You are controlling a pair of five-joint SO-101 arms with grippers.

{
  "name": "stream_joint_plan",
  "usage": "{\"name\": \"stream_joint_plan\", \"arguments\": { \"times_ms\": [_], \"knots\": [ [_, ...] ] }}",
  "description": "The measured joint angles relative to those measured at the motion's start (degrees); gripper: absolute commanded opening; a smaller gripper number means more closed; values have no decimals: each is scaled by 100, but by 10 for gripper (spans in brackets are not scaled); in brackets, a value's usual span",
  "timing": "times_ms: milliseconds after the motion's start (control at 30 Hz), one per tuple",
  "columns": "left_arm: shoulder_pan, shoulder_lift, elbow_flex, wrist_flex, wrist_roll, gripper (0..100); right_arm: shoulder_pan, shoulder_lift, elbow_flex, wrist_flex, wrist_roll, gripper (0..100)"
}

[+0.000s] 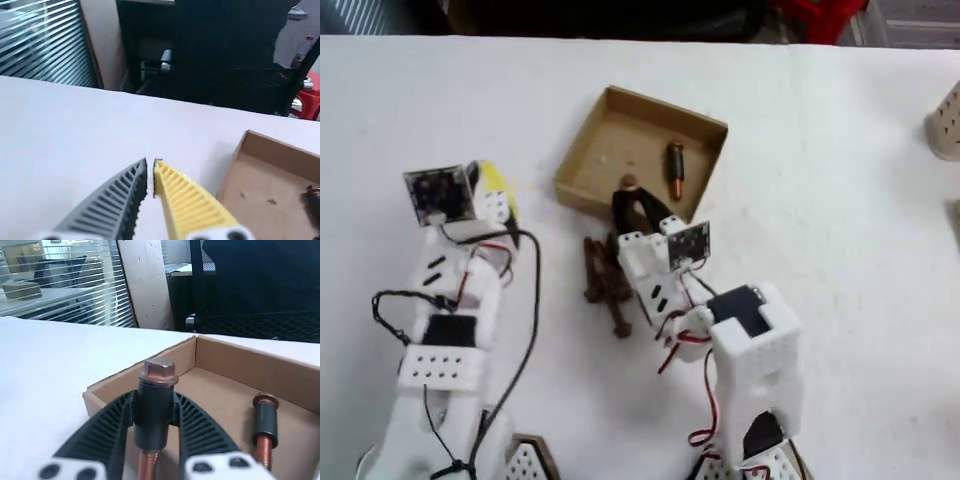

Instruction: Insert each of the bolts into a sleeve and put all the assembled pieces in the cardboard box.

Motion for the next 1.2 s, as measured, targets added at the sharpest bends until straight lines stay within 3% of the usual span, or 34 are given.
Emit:
{"name": "stream_joint_plan", "arguments": {
  "times_ms": [233,500,767,933,1200],
  "knots": [
    [-677,-35,738,0,9,59,26,-695,466,431,0,16],
    [-765,-35,1530,0,0,63,79,-2215,993,1345,0,16],
    [-765,-53,1969,105,-1609,61,211,-4237,1020,3701,0,16],
    [-765,-79,1969,141,-1732,61,202,-5073,422,5451,0,16],
    [-765,-79,1969,141,-1749,61,202,-4967,-1407,7938,0,17]
  ]
}}
